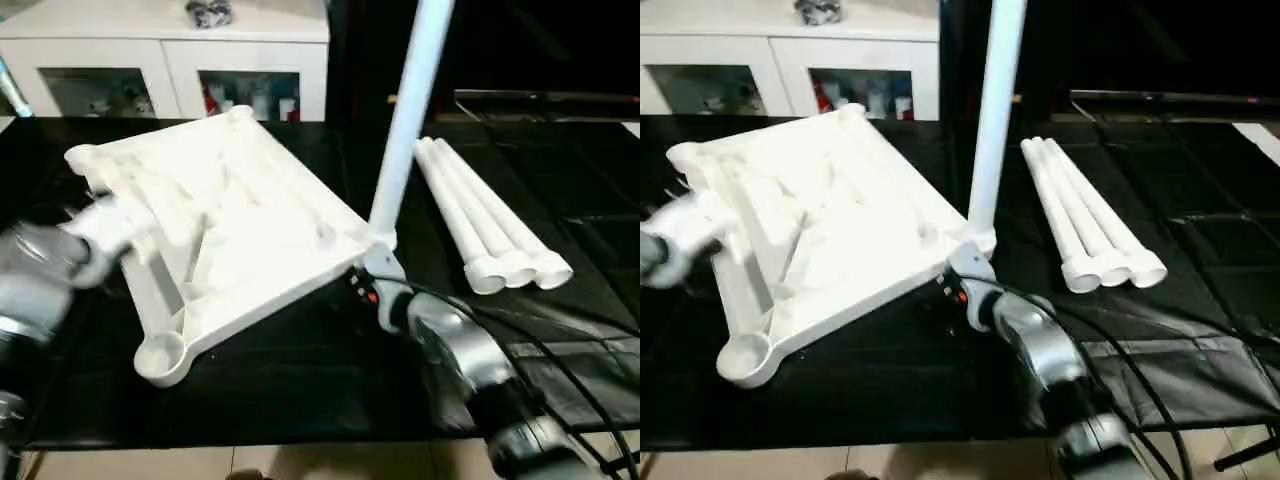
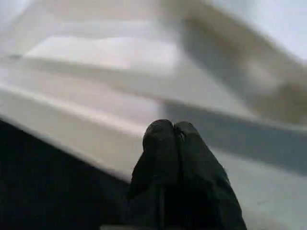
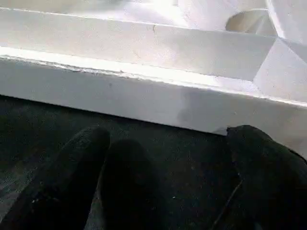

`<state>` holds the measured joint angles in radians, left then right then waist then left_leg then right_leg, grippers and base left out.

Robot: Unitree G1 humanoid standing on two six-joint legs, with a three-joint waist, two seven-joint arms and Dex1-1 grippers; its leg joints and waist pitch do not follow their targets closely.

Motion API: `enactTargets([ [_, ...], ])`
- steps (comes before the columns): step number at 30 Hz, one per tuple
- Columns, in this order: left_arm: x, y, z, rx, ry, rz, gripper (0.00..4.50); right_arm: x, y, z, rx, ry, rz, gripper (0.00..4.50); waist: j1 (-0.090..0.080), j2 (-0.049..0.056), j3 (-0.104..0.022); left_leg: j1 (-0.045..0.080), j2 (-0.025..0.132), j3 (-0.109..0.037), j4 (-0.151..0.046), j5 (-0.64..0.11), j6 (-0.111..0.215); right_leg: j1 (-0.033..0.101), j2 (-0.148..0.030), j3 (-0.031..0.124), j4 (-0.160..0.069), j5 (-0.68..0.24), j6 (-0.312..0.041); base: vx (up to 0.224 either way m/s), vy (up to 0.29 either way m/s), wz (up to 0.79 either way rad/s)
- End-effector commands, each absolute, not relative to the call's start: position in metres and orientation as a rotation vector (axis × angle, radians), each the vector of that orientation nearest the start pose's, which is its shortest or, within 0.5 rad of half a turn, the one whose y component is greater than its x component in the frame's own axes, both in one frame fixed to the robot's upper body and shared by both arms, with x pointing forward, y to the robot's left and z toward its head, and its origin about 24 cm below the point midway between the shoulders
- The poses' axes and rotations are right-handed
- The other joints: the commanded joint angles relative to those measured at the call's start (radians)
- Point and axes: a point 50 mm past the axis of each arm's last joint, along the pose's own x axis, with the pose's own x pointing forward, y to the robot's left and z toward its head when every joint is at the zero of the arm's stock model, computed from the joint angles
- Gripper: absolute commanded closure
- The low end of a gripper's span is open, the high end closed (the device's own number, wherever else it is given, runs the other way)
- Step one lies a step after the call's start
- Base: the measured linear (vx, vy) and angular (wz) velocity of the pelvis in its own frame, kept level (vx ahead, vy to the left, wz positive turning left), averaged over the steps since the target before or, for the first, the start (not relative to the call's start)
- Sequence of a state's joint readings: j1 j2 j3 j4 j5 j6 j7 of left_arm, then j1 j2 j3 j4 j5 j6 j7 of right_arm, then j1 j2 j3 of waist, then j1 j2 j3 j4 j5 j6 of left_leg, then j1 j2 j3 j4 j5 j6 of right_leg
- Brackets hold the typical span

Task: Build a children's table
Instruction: Rotate table base

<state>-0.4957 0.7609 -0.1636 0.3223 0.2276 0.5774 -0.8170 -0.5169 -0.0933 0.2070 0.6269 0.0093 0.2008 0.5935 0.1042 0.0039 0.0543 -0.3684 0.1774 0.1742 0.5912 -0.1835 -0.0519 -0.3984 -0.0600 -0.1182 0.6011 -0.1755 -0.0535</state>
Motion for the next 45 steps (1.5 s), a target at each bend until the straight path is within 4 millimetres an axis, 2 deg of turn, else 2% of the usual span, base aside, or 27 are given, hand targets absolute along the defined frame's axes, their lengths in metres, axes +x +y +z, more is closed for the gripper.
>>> enactTargets([
  [1, 0.306, 0.280, 0.095, 0.737, 0.810, -0.470, 4.44, 0.324, -0.077, 0.020, -0.175, 0.385, 0.815, 0.24, 0.001, 0.017, -0.064, 0.015, 0.068, -0.032, -0.074, -0.202, -0.005, 0.051, -0.116, 0.080, -0.069, -0.226, -0.163, 0.000, 0.000, 0.00],
  [4, 0.294, 0.281, 0.085, 0.758, 0.903, -0.537, 4.44, 0.327, -0.075, 0.020, -0.176, 0.385, 0.808, 0.24, -0.006, 0.019, -0.062, 0.014, 0.067, -0.033, -0.076, -0.212, 0.000, 0.053, -0.114, 0.080, -0.071, -0.250, -0.159, 0.000, 0.000, 0.00],
  [5, 0.293, 0.280, 0.084, 0.757, 0.913, -0.546, 4.44, 0.327, -0.075, 0.020, -0.176, 0.385, 0.806, 0.24, -0.007, 0.021, -0.063, 0.019, 0.069, -0.032, -0.075, -0.220, -0.004, 0.049, -0.115, 0.082, -0.071, -0.247, -0.159, 0.000, 0.000, 0.00],
  [6, 0.283, 0.268, 0.076, 0.684, 0.937, -0.680, 4.44, 0.332, -0.072, 0.022, -0.167, 0.381, 0.791, 0.24, -0.008, 0.022, -0.064, 0.020, 0.070, -0.033, -0.075, -0.223, -0.007, 0.051, -0.117, 0.082, -0.071, -0.244, -0.168, 0.000, 0.000, 0.00],
  [7, 0.282, 0.267, 0.076, 0.680, 0.938, -0.690, 4.44, 0.333, -0.072, 0.022, -0.167, 0.380, 0.791, 0.24, -0.011, 0.021, -0.062, 0.016, 0.071, -0.036, -0.077, -0.225, -0.011, 0.054, -0.119, 0.081, -0.068, -0.244, -0.173, 0.000, 0.000, 0.00],
  [10, 0.270, 0.250, 0.071, 0.628, 0.939, -0.869, 4.44, 0.337, -0.067, 0.025, -0.164, 0.377, 0.782, 0.24, -0.012, 0.020, -0.060, 0.022, 0.069, -0.031, -0.076, -0.241, -0.013, 0.048, -0.117, 0.084, -0.073, -0.266, -0.182, 0.000, 0.000, 0.00],
  [11, 0.265, 0.240, 0.071, 0.587, 0.930, -0.952, 4.44, 0.340, -0.065, 0.026, -0.167, 0.372, 0.778, 0.24, -0.016, 0.015, -0.061, 0.019, 0.068, -0.031, -0.076, -0.236, -0.014, 0.051, -0.115, 0.084, -0.068, -0.259, -0.183, 0.000, 0.000, 0.00],
  [12, 0.263, 0.233, 0.071, 0.554, 0.913, -1.004, 4.44, 0.341, -0.063, 0.027, -0.166, 0.371, 0.777, 0.24, -0.014, 0.018, -0.061, 0.020, 0.068, -0.030, -0.076, -0.230, -0.014, 0.050, -0.114, 0.084, -0.068, -0.257, -0.181, 0.000, 0.000, 0.00],
  [16, 0.259, 0.215, 0.074, 0.473, 0.871, -1.111, 4.44, 0.344, -0.057, 0.030, -0.171, 0.360, 0.781, 0.24, -0.018, 0.015, -0.063, 0.016, 0.066, -0.027, -0.075, -0.203, -0.013, 0.055, -0.112, 0.084, -0.062, -0.225, -0.182, 0.000, 0.000, 0.00],
  [19, 0.261, 0.194, 0.076, 0.401, 0.804, -1.161, 4.44, 0.347, -0.052, 0.033, -0.181, 0.349, 0.784, 0.24, -0.021, 0.008, -0.065, 0.014, 0.063, -0.024, -0.071, -0.173, -0.002, 0.056, -0.109, 0.083, -0.059, -0.195, -0.190, 0.000, 0.000, 0.00],
  [20, 0.262, 0.190, 0.076, 0.388, 0.794, -1.166, 4.44, 0.348, -0.051, 0.033, -0.180, 0.348, 0.784, 0.24, -0.020, 0.010, -0.063, 0.014, 0.063, -0.025, -0.070, -0.174, 0.000, 0.057, -0.111, 0.083, -0.062, -0.213, -0.188, 0.000, 0.000, 0.00],
  [22, 0.274, 0.174, 0.071, 0.421, 0.718, -1.136, 4.44, 0.349, -0.048, 0.035, -0.177, 0.343, 0.783, 0.24, -0.020, 0.009, -0.062, 0.014, 0.062, -0.024, -0.068, -0.180, 0.002, 0.056, -0.110, 0.083, -0.067, -0.237, -0.180, 0.000, 0.000, 0.00],
  [25, 0.282, 0.163, 0.069, 0.409, 0.673, -1.117, 4.44, 0.350, -0.048, 0.035, -0.176, 0.339, 0.782, 0.24, -0.018, 0.010, -0.062, 0.013, 0.060, -0.024, -0.067, -0.189, 0.003, 0.056, -0.109, 0.082, -0.070, -0.266, -0.159, 0.000, 0.000, 0.00],
  [27, 0.290, 0.154, 0.067, 0.411, 0.638, -1.088, 4.44, 0.351, -0.049, 0.035, -0.178, 0.336, 0.776, 0.24, -0.019, 0.005, -0.064, 0.013, 0.059, -0.023, -0.066, -0.183, 0.008, 0.057, -0.107, 0.083, -0.071, -0.263, -0.152, 0.000, 0.000, 0.00],
  [28, 0.303, 0.144, 0.065, 0.433, 0.593, -1.029, 4.44, 0.352, -0.055, 0.034, -0.171, 0.338, 0.744, 0.24, -0.017, 0.017, -0.065, 0.014, 0.060, -0.025, -0.066, -0.186, 0.005, 0.056, -0.108, 0.082, -0.069, -0.261, -0.154, 0.000, 0.000, 0.00],
  [29, 0.307, 0.140, 0.065, 0.440, 0.579, -1.003, 4.44, 0.353, -0.058, 0.034, -0.166, 0.341, 0.728, 0.24, -0.018, 0.009, -0.066, 0.016, 0.058, -0.021, -0.064, -0.187, 0.007, 0.055, -0.103, 0.082, -0.075, -0.258, -0.145, 0.000, 0.000, 0.00],
  [31, 0.315, 0.136, 0.064, 0.450, 0.552, -0.958, 4.44, 0.356, -0.065, 0.033, -0.167, 0.349, 0.679, 0.24, -0.013, 0.008, -0.066, 0.015, 0.058, -0.023, -0.065, -0.183, 0.010, 0.056, -0.104, 0.081, -0.071, -0.247, -0.147, 0.000, 0.000, 0.00],
  [32, 0.320, 0.137, 0.063, 0.470, 0.538, -0.925, 4.48, 0.357, -0.069, 0.034, -0.163, 0.347, 0.665, 0.12, -0.012, 0.024, -0.067, 0.016, 0.057, -0.026, -0.063, -0.195, 0.008, 0.056, -0.105, 0.079, -0.074, -0.264, -0.141, 0.000, 0.000, 0.00],
  [33, 0.326, 0.137, 0.064, 0.493, 0.508, -0.887, 4.48, 0.360, -0.077, 0.035, -0.136, 0.357, 0.633, 0.12, -0.016, 0.014, -0.069, 0.014, 0.060, -0.027, -0.065, -0.199, 0.006, 0.058, -0.105, 0.079, -0.073, -0.255, -0.139, 0.000, 0.000, 0.00],
  [34, 0.329, 0.136, 0.065, 0.497, 0.486, -0.877, 4.48, 0.361, -0.080, 0.037, -0.107, 0.352, 0.625, 0.12, -0.016, 0.012, -0.067, 0.013, 0.057, -0.026, -0.065, -0.198, 0.014, 0.059, -0.102, 0.078, -0.077, -0.255, -0.136, 0.000, 0.000, 0.00],
  [35, 0.332, 0.133, 0.067, 0.480, 0.457, -0.868, 4.48, 0.363, -0.085, 0.040, -0.086, 0.349, 0.608, 0.12, -0.012, 0.020, -0.071, 0.015, 0.059, -0.026, -0.062, -0.196, 0.013, 0.059, -0.105, 0.079, -0.071, -0.238, -0.141, 0.000, 0.000, 0.00],
  [36, 0.335, 0.128, 0.072, 0.419, 0.414, -0.868, 4.48, 0.367, -0.093, 0.044, -0.084, 0.343, 0.562, 0.12, -0.015, 0.017, -0.071, 0.012, 0.059, -0.025, -0.062, -0.189, 0.015, 0.060, -0.103, 0.078, -0.072, -0.218, -0.148, 0.000, 0.000, 0.00],
  [40, 0.335, 0.118, 0.081, 0.362, 0.344, -0.917, 4.48, 0.374, -0.103, 0.055, -0.065, 0.297, 0.492, 0.12, -0.012, 0.019, -0.075, 0.009, 0.061, -0.025, -0.058, -0.155, 0.027, 0.060, -0.105, 0.076, -0.064, -0.156, -0.178, 0.000, 0.000, 0.00],
  [41, 0.333, 0.116, 0.085, 0.344, 0.319, -0.936, 4.48, 0.377, -0.109, 0.060, -0.079, 0.290, 0.458, 0.12, -0.012, 0.027, -0.075, 0.011, 0.062, -0.025, -0.058, -0.157, 0.024, 0.060, -0.105, 0.076, -0.061, -0.145, -0.184, 0.000, 0.000, 0.00],
  [43, 0.331, 0.117, 0.094, 0.326, 0.278, -0.955, 4.48, 0.385, -0.121, 0.069, -0.129, 0.309, 0.368, 0.12, -0.010, 0.024, -0.078, 0.011, 0.064, -0.025, -0.056, -0.139, 0.024, 0.060, -0.103, 0.076, -0.055, -0.105, -0.200, 0.000, 0.000, 0.00],
  [44, 0.331, 0.117, 0.094, 0.326, 0.278, -0.955, 4.48, 0.385, -0.121, 0.069, -0.129, 0.309, 0.368, 0.12, -0.011, 0.026, -0.077, 0.011, 0.063, -0.025, -0.056, -0.135, 0.023, 0.060, -0.103, 0.076, -0.052, -0.100, -0.206, 0.000, 0.000, 0.00],
  [45, 0.327, 0.122, 0.101, 0.343, 0.246, -0.977, 4.48, 0.391, -0.131, 0.074, -0.202, 0.363, 0.302, 0.12, -0.013, 0.029, -0.072, 0.009, 0.060, -0.026, -0.056, -0.151, 0.019, 0.061, -0.101, 0.074, -0.054, -0.124, -0.209, 0.000, 0.000, 0.00],
])
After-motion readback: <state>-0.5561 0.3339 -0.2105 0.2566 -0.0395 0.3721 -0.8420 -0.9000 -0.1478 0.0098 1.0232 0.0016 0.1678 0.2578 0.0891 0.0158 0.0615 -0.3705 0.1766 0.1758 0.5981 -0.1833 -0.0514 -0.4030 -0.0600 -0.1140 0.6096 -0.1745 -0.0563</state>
